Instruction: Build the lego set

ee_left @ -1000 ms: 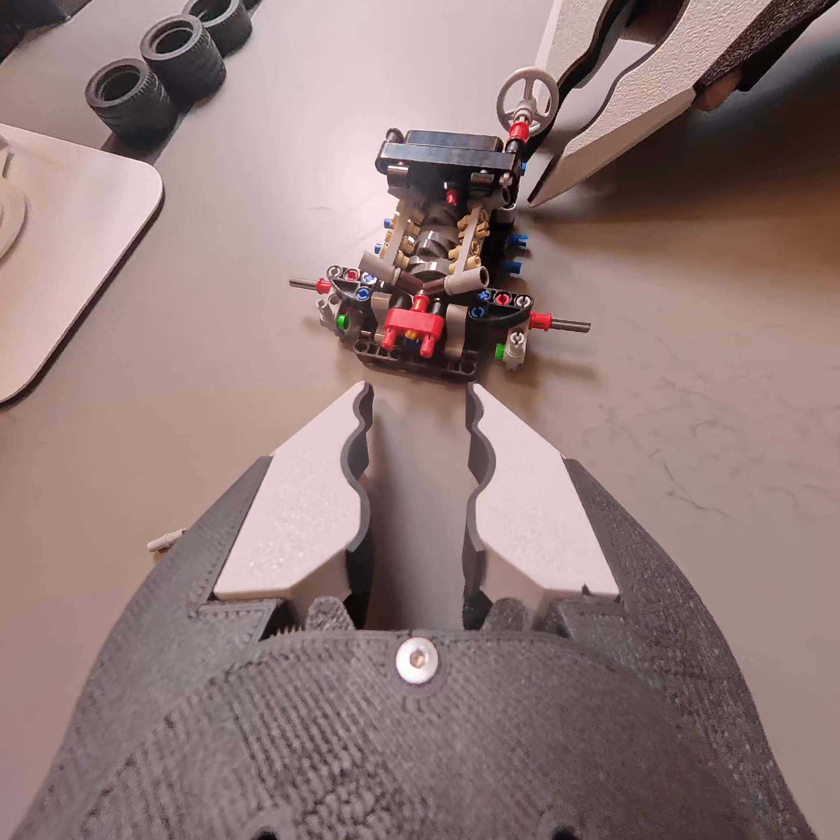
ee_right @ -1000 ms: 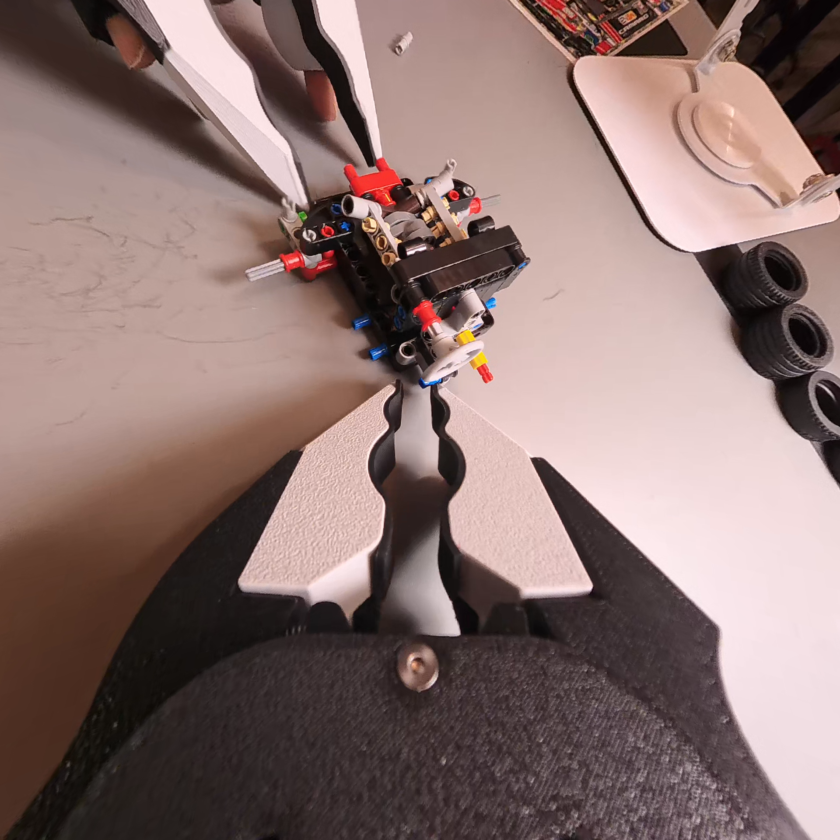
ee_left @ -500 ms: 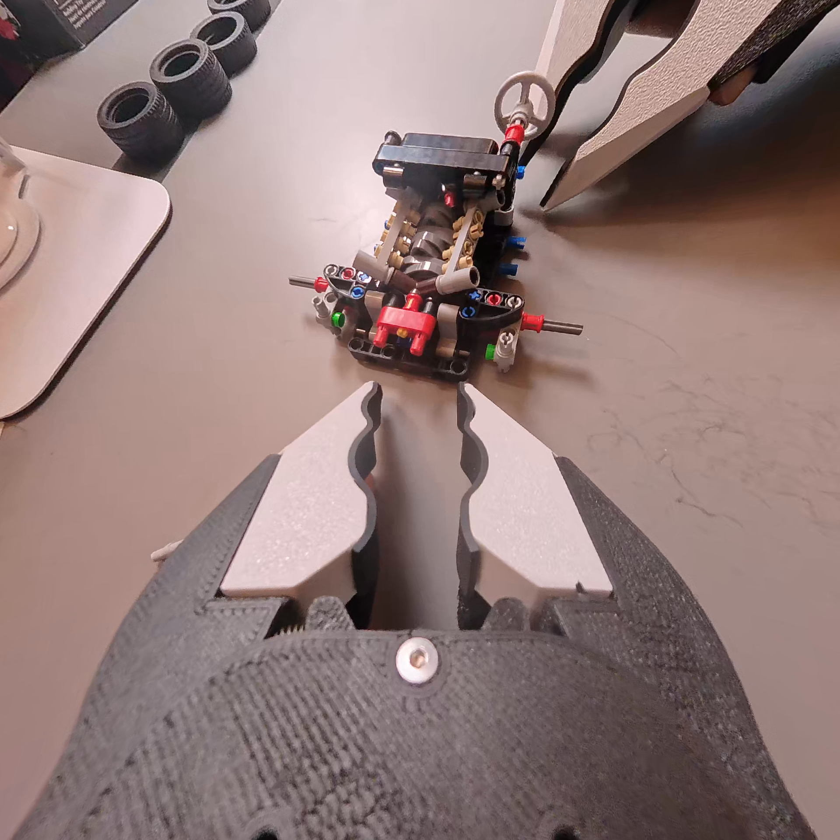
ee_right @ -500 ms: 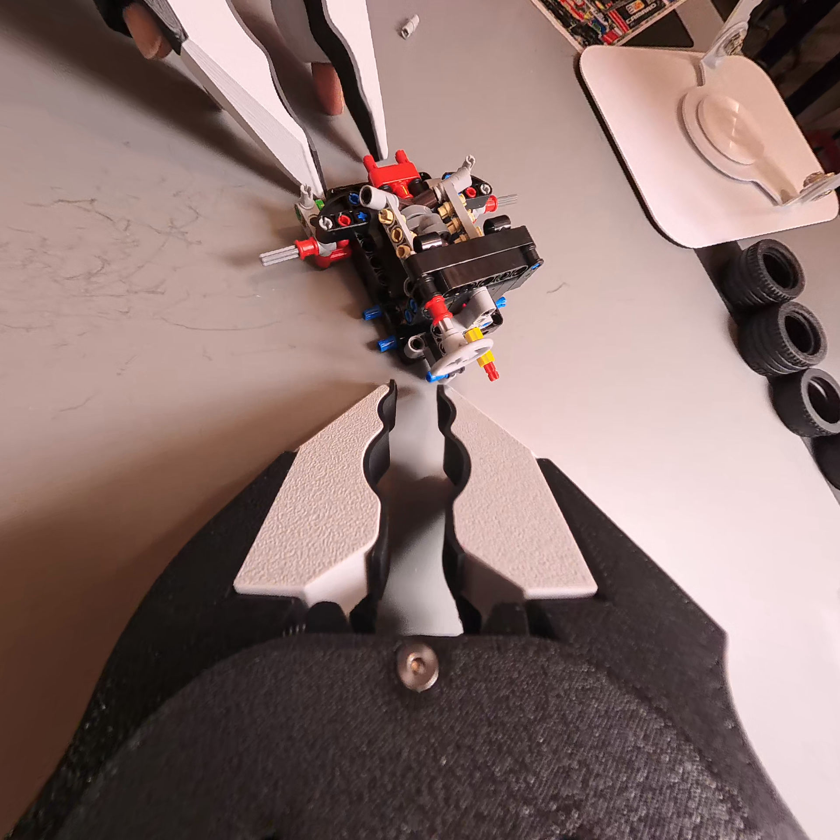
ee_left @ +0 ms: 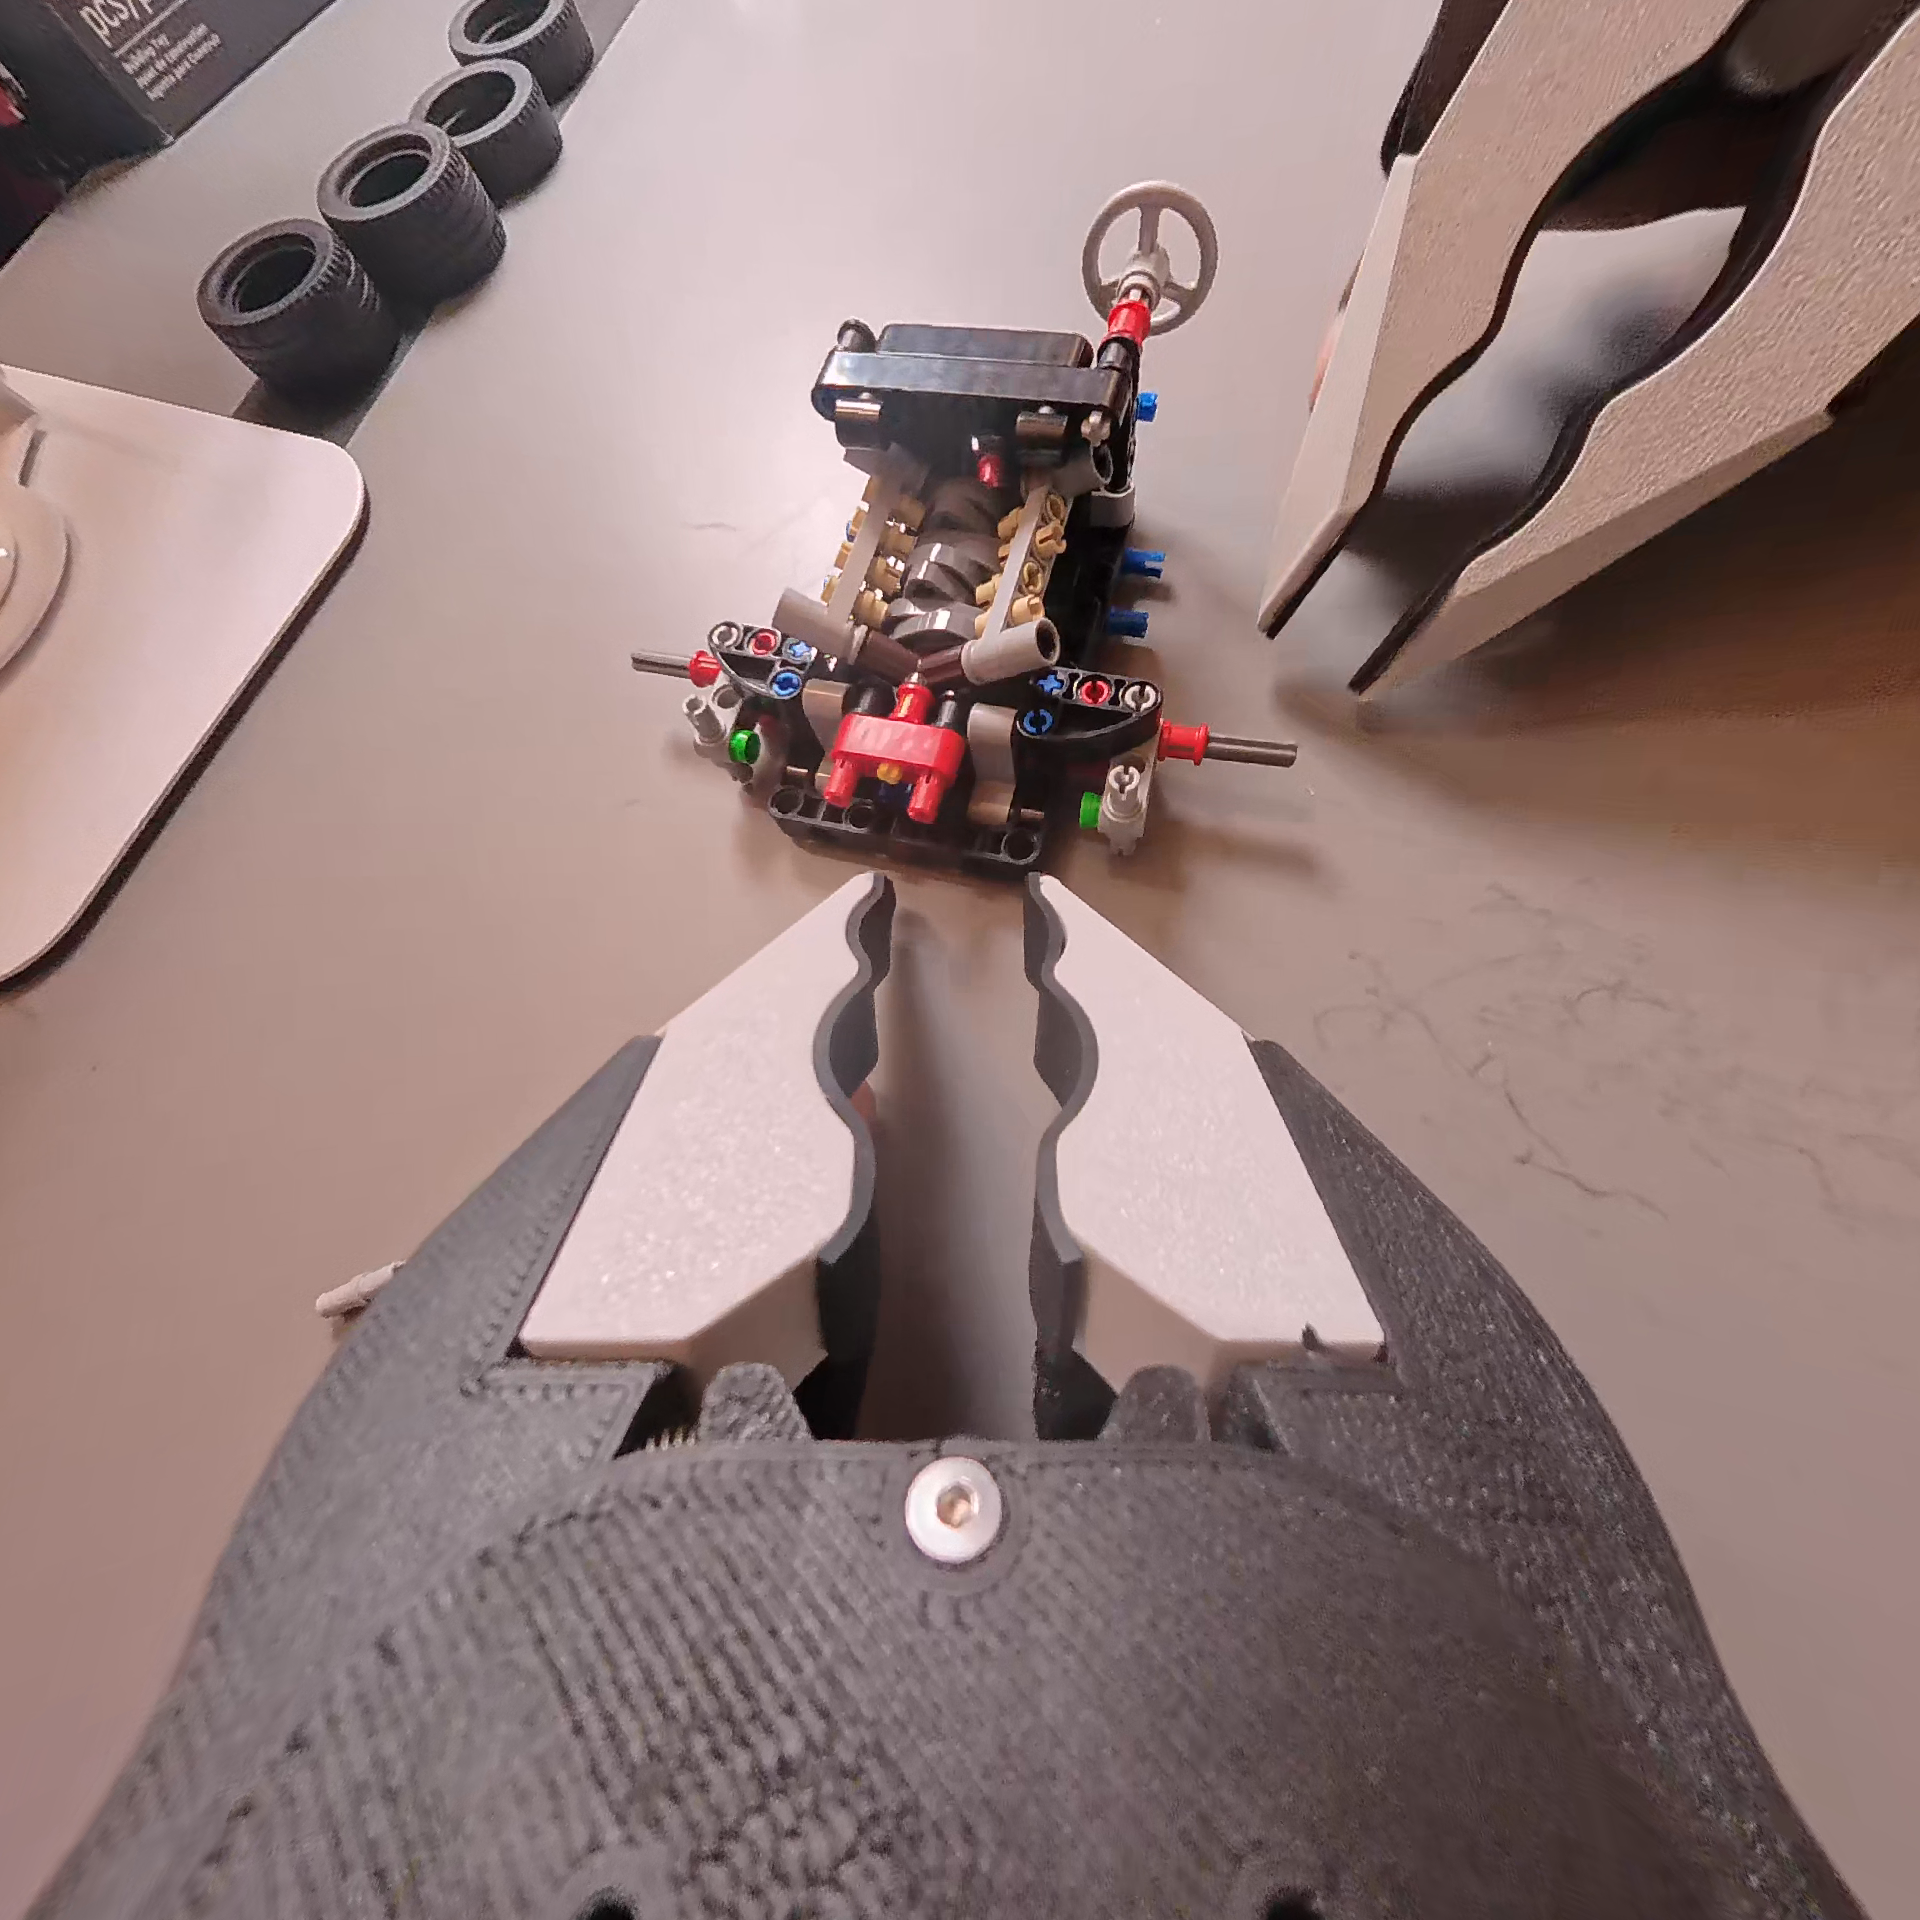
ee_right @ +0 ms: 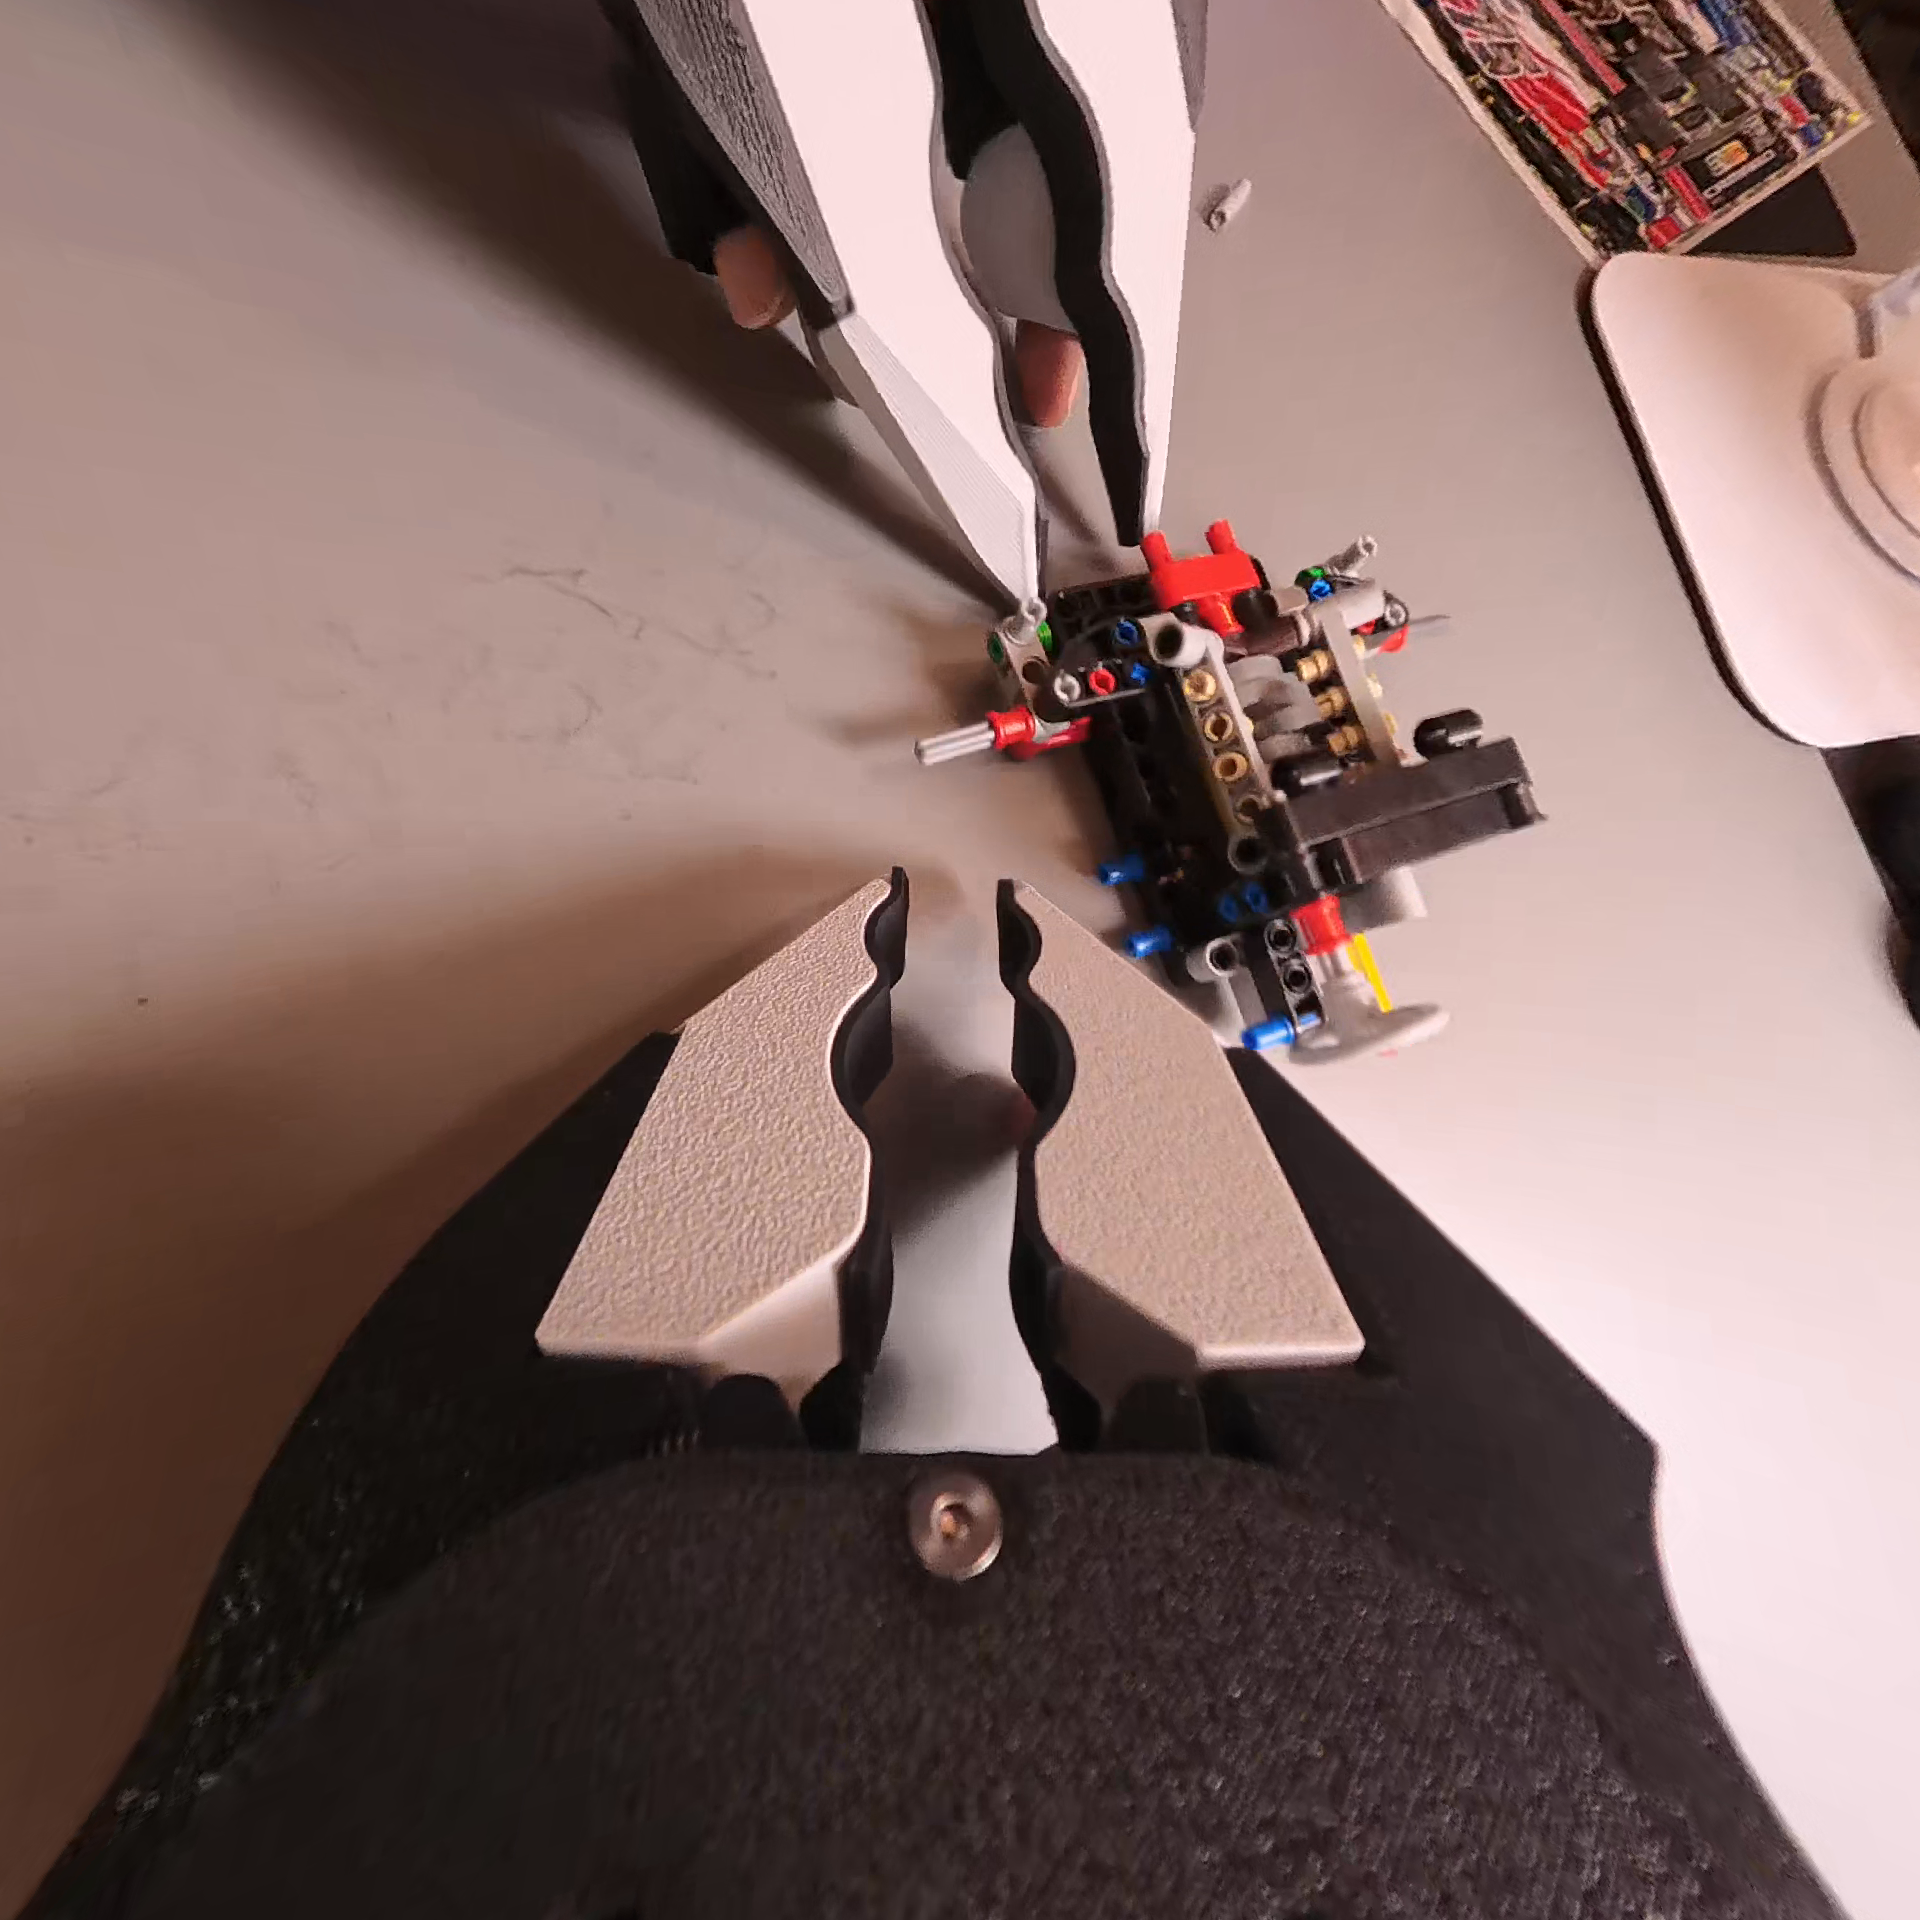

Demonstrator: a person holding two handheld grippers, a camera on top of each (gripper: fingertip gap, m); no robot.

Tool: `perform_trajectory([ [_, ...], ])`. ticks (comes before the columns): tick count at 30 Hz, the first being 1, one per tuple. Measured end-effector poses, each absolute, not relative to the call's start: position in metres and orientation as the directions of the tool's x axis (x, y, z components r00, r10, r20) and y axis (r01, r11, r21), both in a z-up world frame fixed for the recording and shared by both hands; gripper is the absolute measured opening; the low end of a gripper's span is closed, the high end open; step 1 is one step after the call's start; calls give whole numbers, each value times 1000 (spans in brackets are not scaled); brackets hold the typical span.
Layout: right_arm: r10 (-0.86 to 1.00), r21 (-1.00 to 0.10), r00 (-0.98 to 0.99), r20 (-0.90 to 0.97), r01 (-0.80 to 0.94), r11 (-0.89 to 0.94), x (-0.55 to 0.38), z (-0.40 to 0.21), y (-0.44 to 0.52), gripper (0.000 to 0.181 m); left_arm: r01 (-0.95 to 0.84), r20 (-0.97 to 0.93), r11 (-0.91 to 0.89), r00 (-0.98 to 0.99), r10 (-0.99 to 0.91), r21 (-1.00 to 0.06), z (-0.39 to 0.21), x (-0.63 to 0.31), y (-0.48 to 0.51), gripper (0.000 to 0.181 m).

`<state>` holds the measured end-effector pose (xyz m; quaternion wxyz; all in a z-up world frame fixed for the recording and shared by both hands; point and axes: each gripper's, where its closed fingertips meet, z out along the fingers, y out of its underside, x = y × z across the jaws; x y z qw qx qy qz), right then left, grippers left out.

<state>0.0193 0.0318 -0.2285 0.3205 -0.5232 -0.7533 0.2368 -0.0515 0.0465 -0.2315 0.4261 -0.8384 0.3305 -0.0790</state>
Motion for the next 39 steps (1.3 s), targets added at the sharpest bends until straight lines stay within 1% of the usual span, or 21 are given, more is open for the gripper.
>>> perform_trajectory([
  [4,938,-711,-237,252,612,346,9,-227,25,11,-490,-151,-416,766,-624,-766,-231,-50,46,23],
  [7,936,-722,-238,260,595,352,5,-224,19,10,-491,-149,-414,763,-628,-767,-231,-48,45,23],
  [25,933,-737,-247,261,574,358,-4,-227,12,9,-496,-146,-412,756,-638,-765,-232,-43,43,22],
  [30,933,-739,-246,263,570,359,-6,-227,12,9,-496,-146,-409,754,-641,-766,-231,-41,42,18],
  [39,930,-739,-253,268,565,367,-6,-226,11,9,-505,-160,-403,752,-640,-763,-232,-40,41,17],
])
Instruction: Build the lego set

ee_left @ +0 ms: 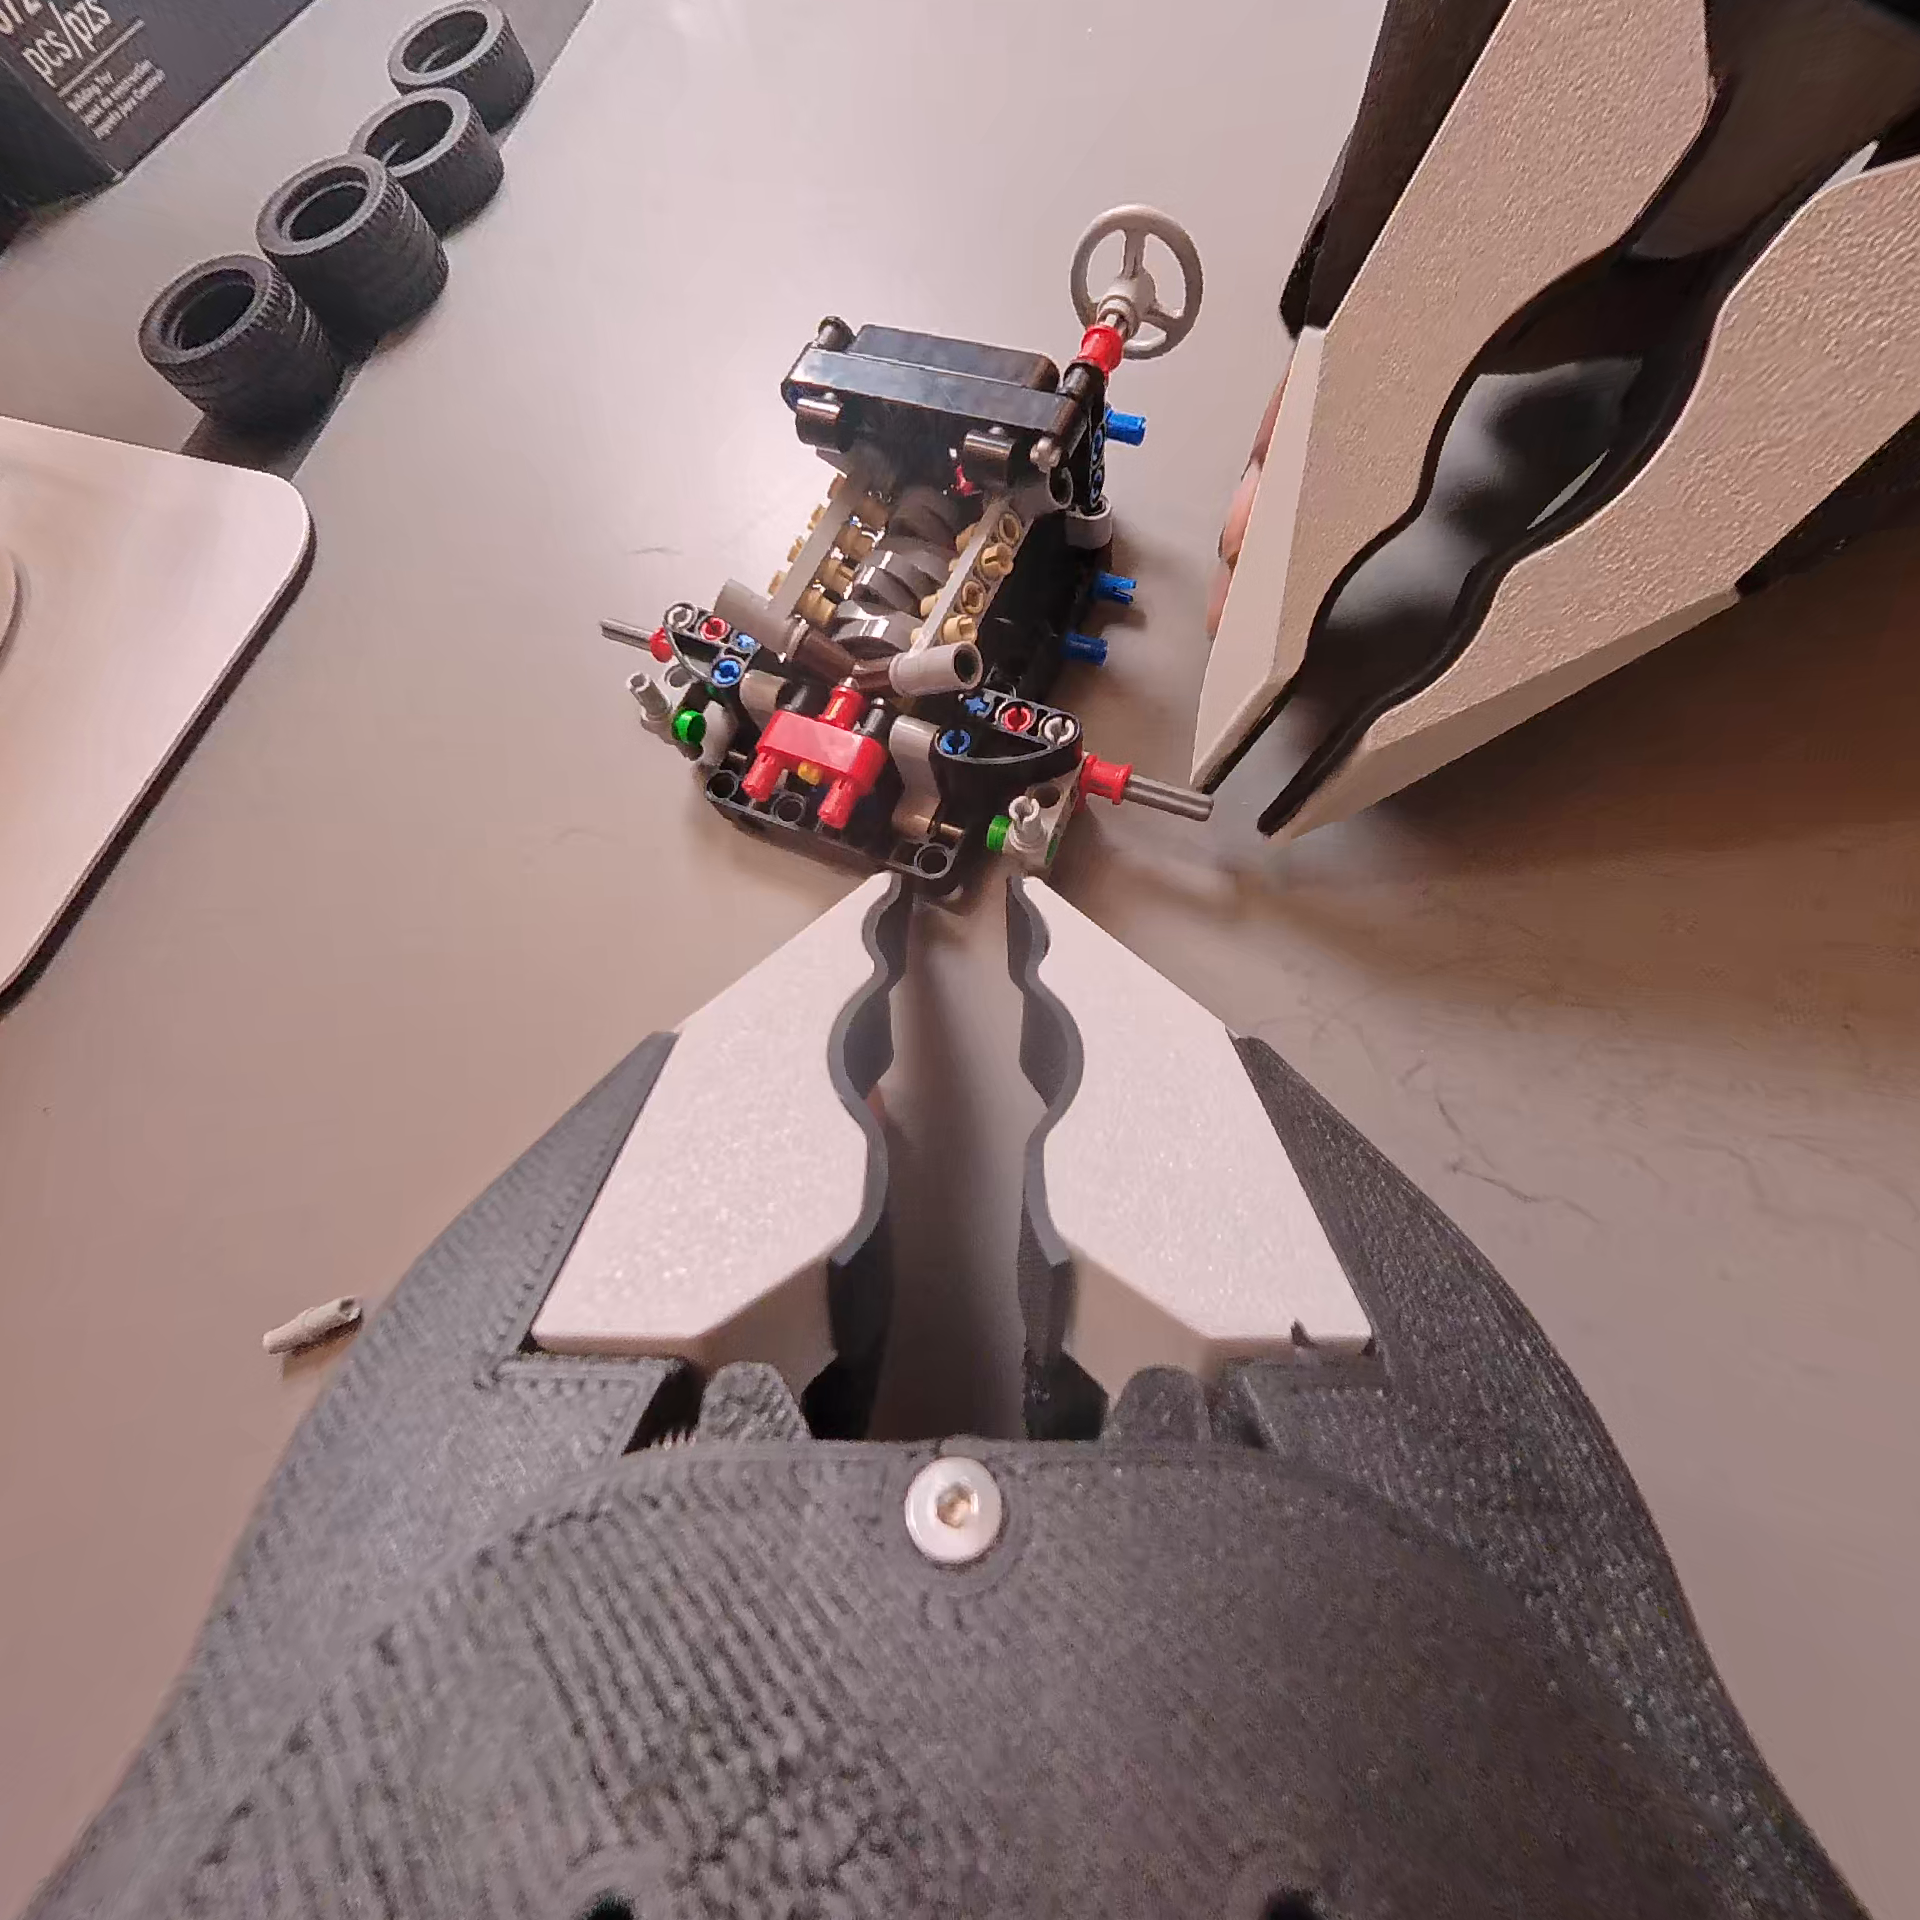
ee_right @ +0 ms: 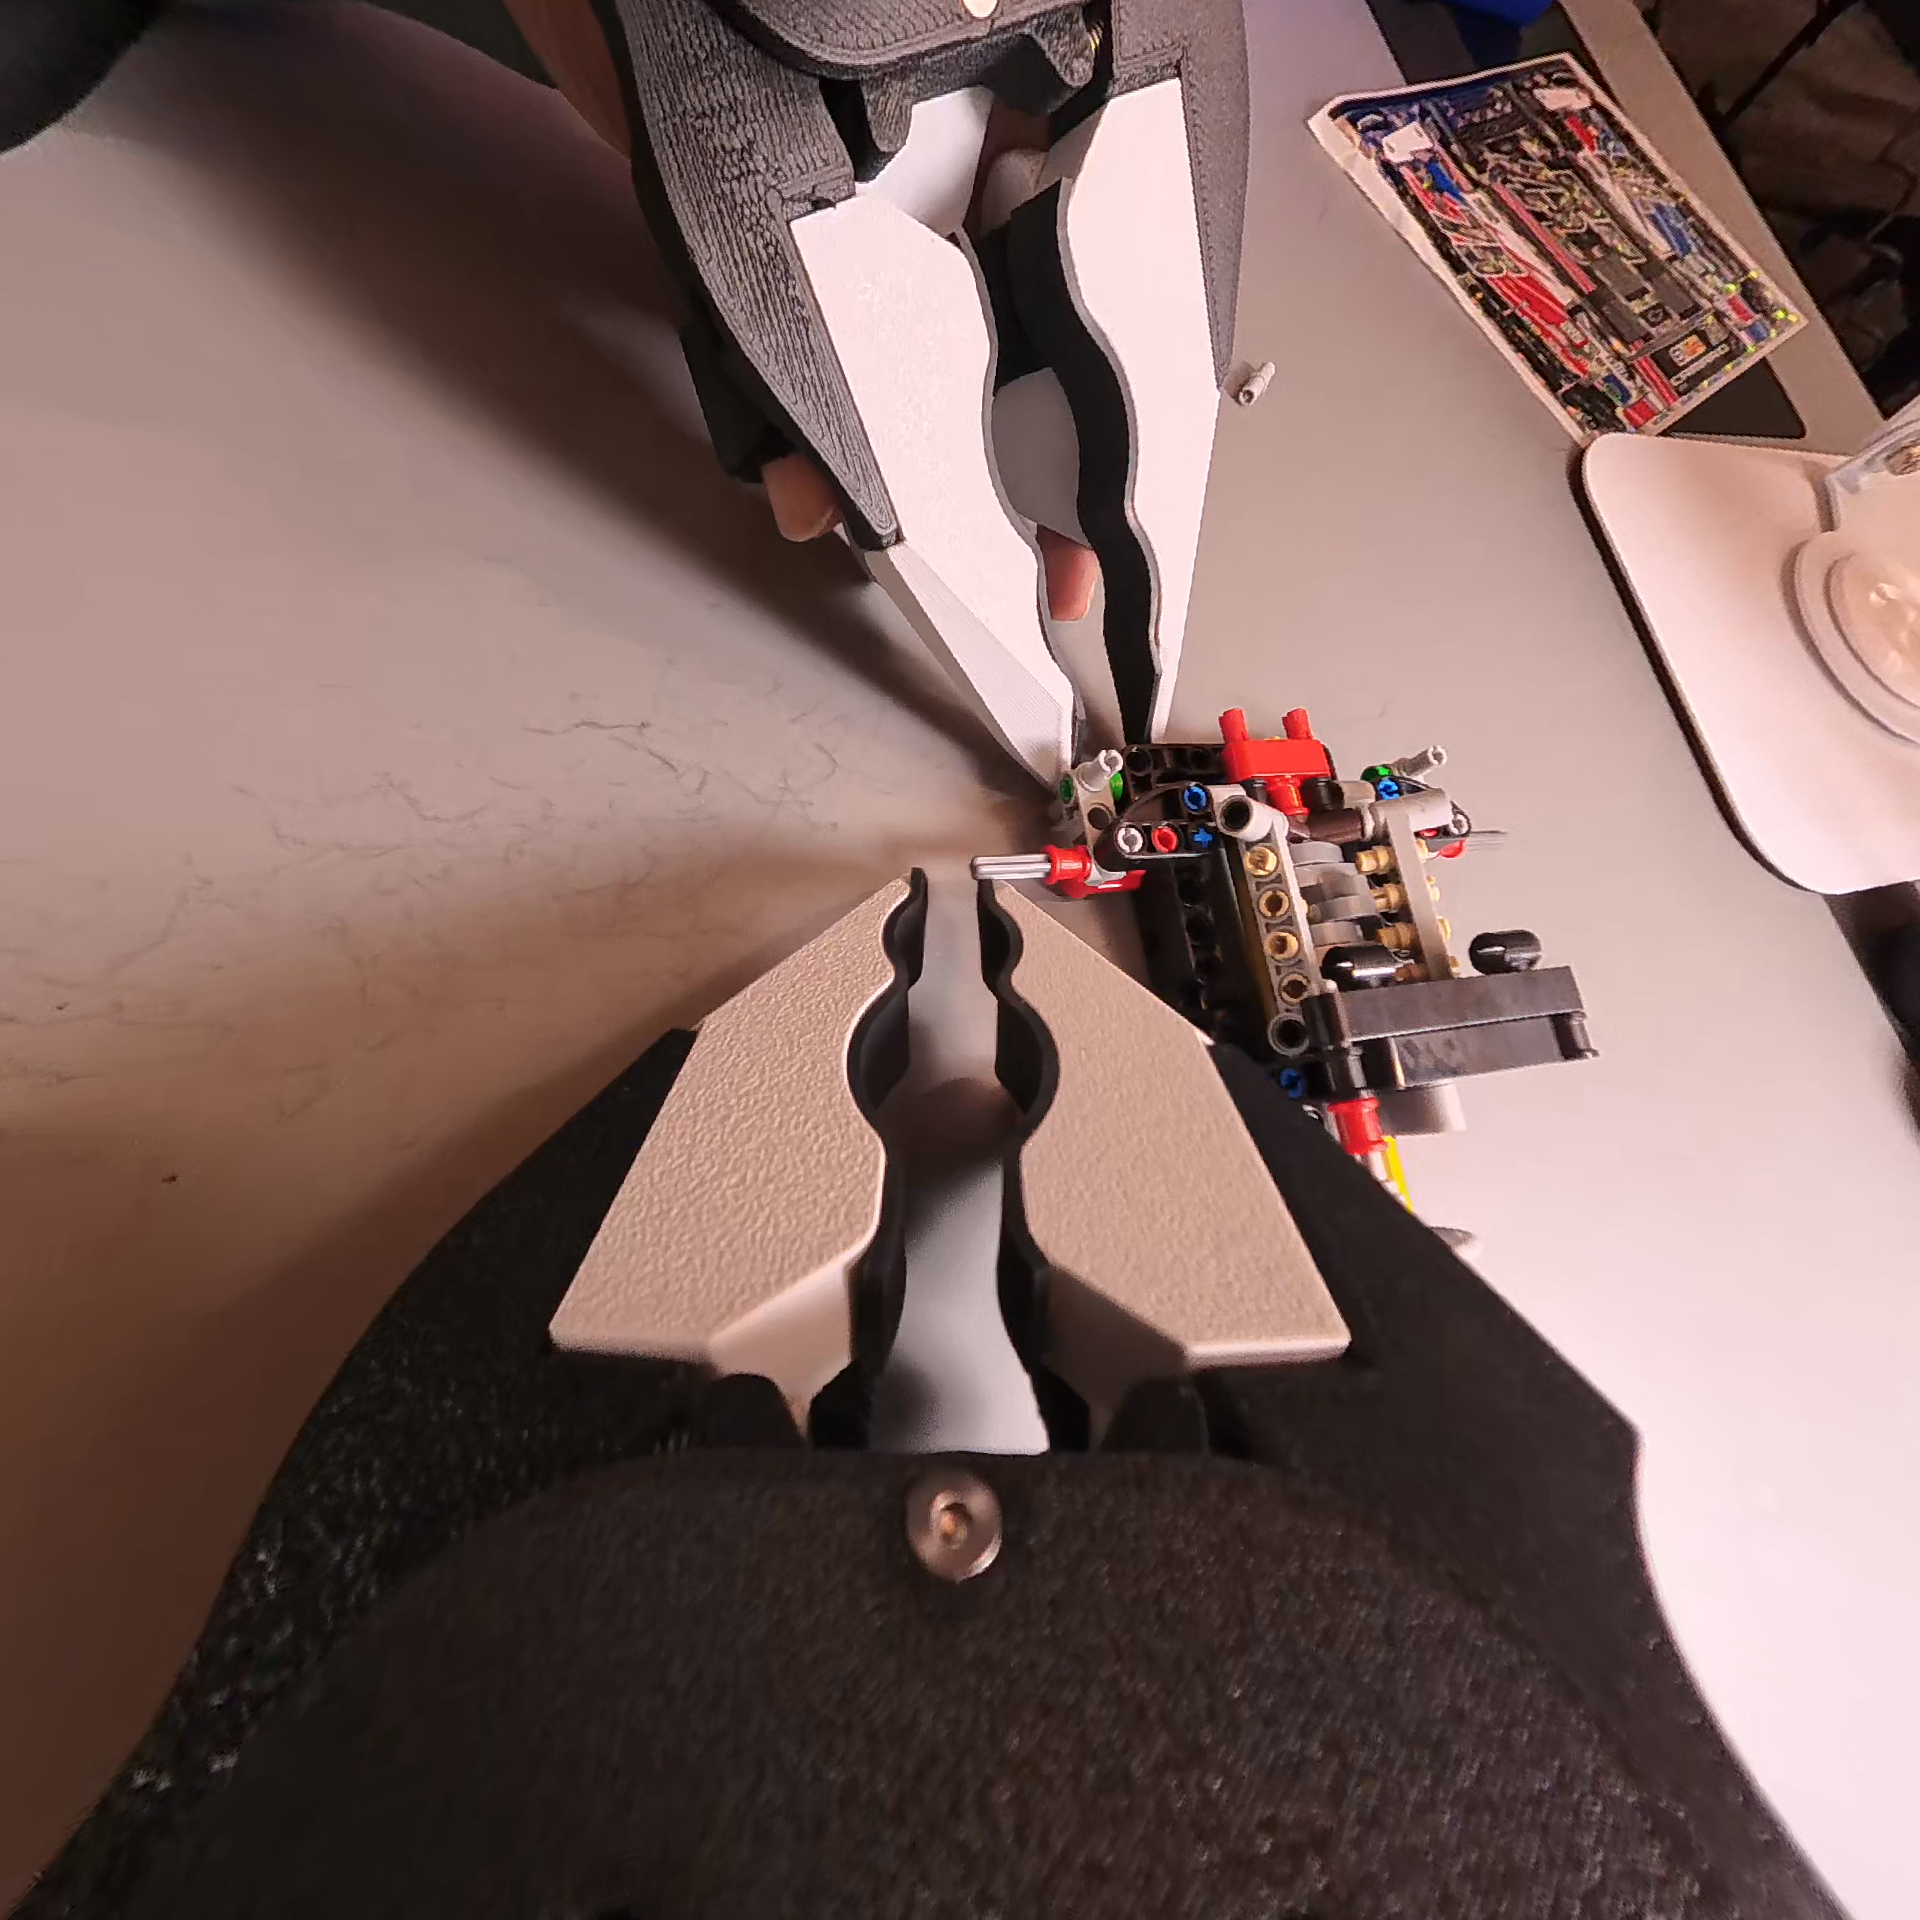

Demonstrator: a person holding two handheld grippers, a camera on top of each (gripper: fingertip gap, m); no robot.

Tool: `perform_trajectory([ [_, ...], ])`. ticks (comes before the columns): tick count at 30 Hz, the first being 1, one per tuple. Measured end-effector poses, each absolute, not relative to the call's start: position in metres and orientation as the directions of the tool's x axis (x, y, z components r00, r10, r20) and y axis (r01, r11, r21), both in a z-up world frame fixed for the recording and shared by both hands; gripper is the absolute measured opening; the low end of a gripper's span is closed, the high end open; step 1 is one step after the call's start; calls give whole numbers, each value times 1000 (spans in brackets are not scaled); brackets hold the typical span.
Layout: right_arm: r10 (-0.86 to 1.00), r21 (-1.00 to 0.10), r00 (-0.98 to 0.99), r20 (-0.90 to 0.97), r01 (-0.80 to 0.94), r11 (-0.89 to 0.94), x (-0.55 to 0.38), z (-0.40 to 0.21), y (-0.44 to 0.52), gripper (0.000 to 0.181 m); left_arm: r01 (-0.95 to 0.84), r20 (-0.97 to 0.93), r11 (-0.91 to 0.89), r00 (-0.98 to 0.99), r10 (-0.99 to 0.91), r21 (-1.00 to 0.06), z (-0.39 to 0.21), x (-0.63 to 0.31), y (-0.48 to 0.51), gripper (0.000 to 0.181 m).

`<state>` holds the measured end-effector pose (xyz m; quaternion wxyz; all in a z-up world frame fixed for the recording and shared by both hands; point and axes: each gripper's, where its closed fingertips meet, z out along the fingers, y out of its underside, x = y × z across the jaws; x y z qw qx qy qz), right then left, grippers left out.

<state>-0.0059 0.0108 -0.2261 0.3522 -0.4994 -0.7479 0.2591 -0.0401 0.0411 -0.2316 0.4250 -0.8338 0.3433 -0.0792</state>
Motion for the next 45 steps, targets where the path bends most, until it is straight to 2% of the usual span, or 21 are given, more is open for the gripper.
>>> perform_trajectory([
  [2,928,-757,-259,269,539,370,-4,-218,11,10,-501,-163,-407,760,-629,-764,-231,-43,41,21],
  [5,937,-839,-230,262,425,339,0,-186,15,13,-461,-156,-406,789,-594,-789,-223,-51,43,29],
  [12,973,-966,22,231,122,227,18,-107,63,20,-218,-100,-256,908,-407,-942,-164,-82,58,42],
  [14,968,-969,97,232,105,221,23,-103,80,26,-169,-88,-203,930,-357,-965,-150,-92,59,43],
  [17,964,-951,102,245,218,219,27,-126,97,42,-132,-75,-173,950,-303,-976,-141,-104,58,44],
  [21,983,-882,14,184,444,158,27,-178,102,78,-122,-71,-166,956,-283,-979,-139,-109,58,43],
  [23,981,-847,-28,192,501,180,21,-191,100,83,-135,-84,-168,956,-281,-976,-140,-108,59,43],
  [27,961,-760,-161,226,588,277,5,-200,96,77,-165,-114,-163,953,-281,-973,-137,-107,58,41],
  [29,936,-681,-262,234,643,350,4,-206,94,66,-182,-133,-157,951,-279,-971,-136,-107,56,39],
  [32,900,-570,-367,235,698,433,3,-209,96,60,-203,-156,-149,947,-281,-968,-135,-109,53,37],
  [40,727,-416,-649,224,611,674,1,-210,85,59,-210,-155,-155,939,-306,-965,-139,-106,52,36],
  [45,692,-378,-677,250,590,714,1,-210,83,61,-225,-166,-159,935,-314,-961,-141,-104,52,36],
])
